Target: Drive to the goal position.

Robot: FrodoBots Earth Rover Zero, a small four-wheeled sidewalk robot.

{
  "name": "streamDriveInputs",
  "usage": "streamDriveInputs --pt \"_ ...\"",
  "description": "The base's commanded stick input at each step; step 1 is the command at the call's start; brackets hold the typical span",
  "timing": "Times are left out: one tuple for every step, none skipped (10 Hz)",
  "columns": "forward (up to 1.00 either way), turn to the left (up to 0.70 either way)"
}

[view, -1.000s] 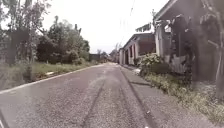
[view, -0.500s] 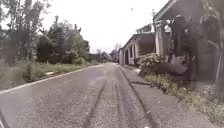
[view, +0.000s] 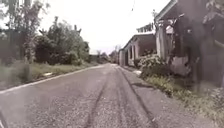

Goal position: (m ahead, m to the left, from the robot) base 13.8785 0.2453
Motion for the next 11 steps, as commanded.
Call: streamDriveInputs --pt "0.70 0.00" --pt "0.70 0.00" --pt "0.70 0.00" --pt "0.70 0.00" --pt "0.70 0.00" --pt "0.70 0.00" --pt "0.70 0.00" --pt "0.70 0.00" --pt "0.70 0.00" --pt "0.70 0.00" --pt "0.70 0.00"
